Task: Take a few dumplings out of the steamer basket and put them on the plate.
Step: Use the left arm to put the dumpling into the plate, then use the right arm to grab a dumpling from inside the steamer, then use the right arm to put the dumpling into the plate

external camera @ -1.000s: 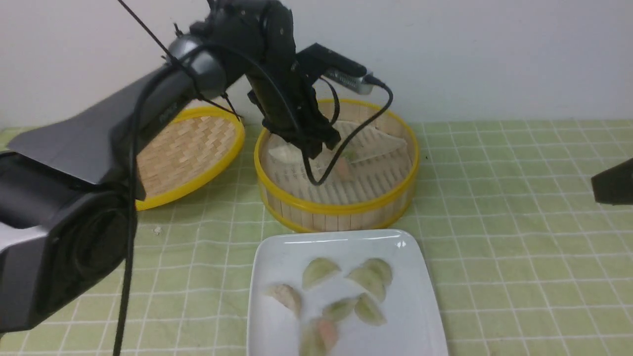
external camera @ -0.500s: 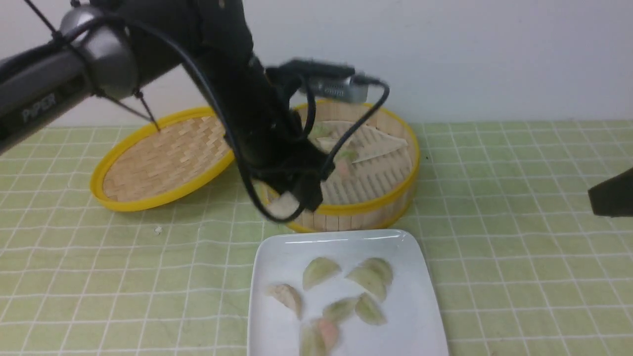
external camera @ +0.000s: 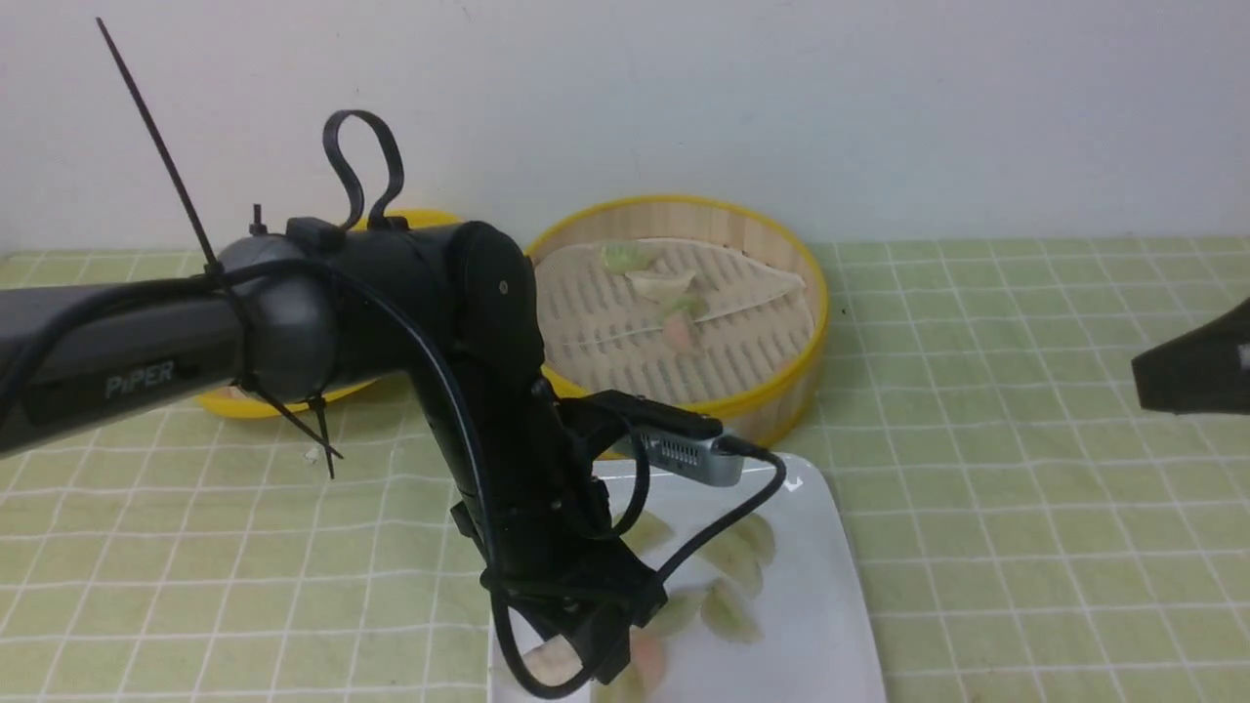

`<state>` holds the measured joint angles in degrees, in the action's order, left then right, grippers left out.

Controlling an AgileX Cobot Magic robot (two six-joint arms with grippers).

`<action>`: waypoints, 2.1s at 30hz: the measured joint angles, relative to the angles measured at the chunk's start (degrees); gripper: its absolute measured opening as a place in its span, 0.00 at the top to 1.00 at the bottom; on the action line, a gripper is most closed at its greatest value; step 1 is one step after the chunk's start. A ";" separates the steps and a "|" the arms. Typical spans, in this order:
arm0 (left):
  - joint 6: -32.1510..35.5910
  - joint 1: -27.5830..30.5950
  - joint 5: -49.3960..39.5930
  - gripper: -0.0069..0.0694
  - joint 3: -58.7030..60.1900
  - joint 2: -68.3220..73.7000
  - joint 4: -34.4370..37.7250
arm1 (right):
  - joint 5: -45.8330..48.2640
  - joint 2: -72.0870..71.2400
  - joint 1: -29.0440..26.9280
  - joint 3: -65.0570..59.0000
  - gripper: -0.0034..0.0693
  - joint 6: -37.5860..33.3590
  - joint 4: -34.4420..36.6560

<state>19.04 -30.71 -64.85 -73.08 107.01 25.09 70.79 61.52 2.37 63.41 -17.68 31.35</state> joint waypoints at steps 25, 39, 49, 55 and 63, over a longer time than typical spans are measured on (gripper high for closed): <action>-6.58 6.85 0.37 0.92 -4.51 -26.96 -4.25 | -7.13 49.78 18.71 38.08 0.82 -1.73 -9.75; -12.17 7.06 -4.78 0.92 -4.51 -43.01 -12.37 | -9.93 77.86 19.67 63.61 0.37 -1.67 -11.48; -17.58 7.12 -7.04 0.92 -4.51 -43.67 -20.01 | -10.43 84.22 21.01 69.77 0.50 -1.17 -14.10; -17.70 7.12 -7.08 0.92 -4.51 -43.67 -20.20 | -1.85 82.44 21.13 72.12 0.72 2.30 -17.56; -17.83 7.12 -7.08 0.92 -4.51 -43.73 -21.03 | 0.54 70.80 21.13 71.45 0.72 6.84 -18.48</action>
<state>1.21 -23.59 -71.94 -77.59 63.28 4.06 71.34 132.32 23.50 134.86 -10.84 12.87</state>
